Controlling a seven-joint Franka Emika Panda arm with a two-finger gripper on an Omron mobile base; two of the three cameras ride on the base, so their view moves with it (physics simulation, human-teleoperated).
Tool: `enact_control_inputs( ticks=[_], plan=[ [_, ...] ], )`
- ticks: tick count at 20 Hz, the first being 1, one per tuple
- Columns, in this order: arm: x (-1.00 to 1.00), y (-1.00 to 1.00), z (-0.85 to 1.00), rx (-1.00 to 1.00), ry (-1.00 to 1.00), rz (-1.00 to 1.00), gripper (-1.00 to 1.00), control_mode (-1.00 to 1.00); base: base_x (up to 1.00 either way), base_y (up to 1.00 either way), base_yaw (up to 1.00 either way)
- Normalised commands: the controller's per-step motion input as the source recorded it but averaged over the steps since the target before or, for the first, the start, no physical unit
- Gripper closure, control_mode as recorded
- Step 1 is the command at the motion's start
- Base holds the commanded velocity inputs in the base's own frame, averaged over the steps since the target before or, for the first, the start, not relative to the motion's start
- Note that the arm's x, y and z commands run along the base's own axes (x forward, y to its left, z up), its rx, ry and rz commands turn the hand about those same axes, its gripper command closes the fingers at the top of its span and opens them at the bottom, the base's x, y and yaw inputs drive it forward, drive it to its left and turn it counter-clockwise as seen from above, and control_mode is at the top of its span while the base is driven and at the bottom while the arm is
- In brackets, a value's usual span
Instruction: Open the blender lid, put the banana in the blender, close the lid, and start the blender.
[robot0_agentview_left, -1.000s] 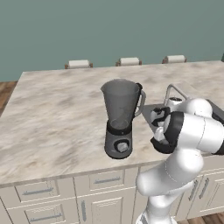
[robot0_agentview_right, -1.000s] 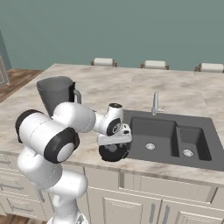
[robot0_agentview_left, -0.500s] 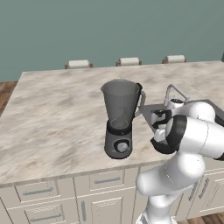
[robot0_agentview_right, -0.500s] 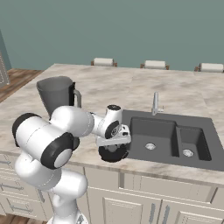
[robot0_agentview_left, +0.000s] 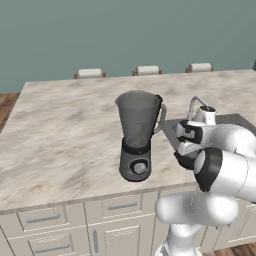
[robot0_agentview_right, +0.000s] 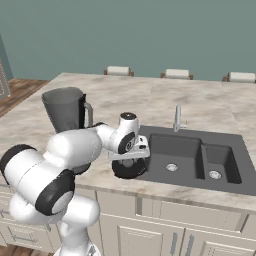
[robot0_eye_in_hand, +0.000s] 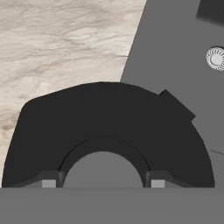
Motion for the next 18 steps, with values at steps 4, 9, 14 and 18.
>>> enact_control_inputs(
  ticks=[4, 9, 14, 18],
  plan=[
    [0.00, 0.00, 1.00, -0.11, 0.00, -0.07, 1.00, -1.00, 0.00, 0.00, 0.00],
    [-0.02, 0.00, 0.99, -0.07, -0.02, -0.03, 1.00, -1.00, 0.00, 0.00, 0.00],
    [-0.25, 0.00, 0.92, 0.00, -0.15, 0.00, 1.00, -1.00, 0.00, 0.00, 0.00],
    [-0.27, 0.00, 0.99, 0.00, -0.11, 0.00, 1.00, -1.00, 0.00, 0.00, 0.00]
  ],
)
